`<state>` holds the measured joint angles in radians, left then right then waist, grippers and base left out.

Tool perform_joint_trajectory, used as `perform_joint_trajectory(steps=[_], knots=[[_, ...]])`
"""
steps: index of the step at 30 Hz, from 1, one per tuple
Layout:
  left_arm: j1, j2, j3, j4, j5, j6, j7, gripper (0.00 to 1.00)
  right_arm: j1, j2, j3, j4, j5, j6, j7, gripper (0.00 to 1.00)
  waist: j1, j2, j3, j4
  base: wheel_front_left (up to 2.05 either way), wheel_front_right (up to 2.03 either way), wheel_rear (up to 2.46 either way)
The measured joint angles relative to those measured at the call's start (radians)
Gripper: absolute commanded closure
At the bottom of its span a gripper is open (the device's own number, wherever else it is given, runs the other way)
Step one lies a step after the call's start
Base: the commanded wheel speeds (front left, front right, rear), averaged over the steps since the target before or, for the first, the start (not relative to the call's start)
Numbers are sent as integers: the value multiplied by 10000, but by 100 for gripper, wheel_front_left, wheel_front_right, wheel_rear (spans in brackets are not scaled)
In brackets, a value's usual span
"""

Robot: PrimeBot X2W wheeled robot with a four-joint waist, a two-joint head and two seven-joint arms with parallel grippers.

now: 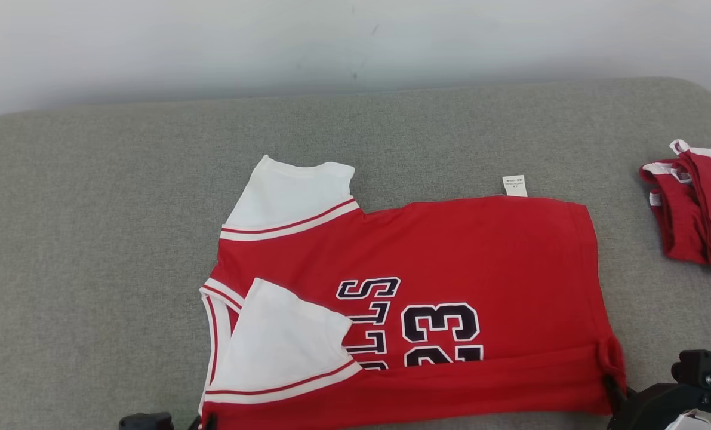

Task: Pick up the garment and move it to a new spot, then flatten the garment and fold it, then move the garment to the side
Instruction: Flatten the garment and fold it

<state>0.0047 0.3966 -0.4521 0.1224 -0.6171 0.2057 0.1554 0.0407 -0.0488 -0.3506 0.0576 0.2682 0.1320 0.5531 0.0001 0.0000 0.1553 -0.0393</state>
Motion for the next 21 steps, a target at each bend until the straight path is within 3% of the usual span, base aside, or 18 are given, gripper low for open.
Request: perform_joint_trajectory(steps=[1,5,11,16,21], knots=[[-2,-12,4,2,0,46,-15,0,-25,0,-48,67,-29,0,-2,0,0,0,19,-6,0,0,0],[-23,-29,-10,42,15,169,12,0,-81,-15,-201,142,-157,-2,2,0,-1,0,58,11,0,0,0],[-212,115,374,-259,42,360,-305,0,-685,-23,-581,-696,-435,-2,-491,0,0,0,91,58,0,0,0],[-1113,307,485,-546,295,301,-483,0,-1441,-23,-497,-1166,-821,-2,-665,0,0,1,113,87,0,0,0],[-2586,397,439,-107,589,-102,-435,0,-2208,-23,15,-1080,-1181,-2,-568,0,0,0,281,78,0,0,0]])
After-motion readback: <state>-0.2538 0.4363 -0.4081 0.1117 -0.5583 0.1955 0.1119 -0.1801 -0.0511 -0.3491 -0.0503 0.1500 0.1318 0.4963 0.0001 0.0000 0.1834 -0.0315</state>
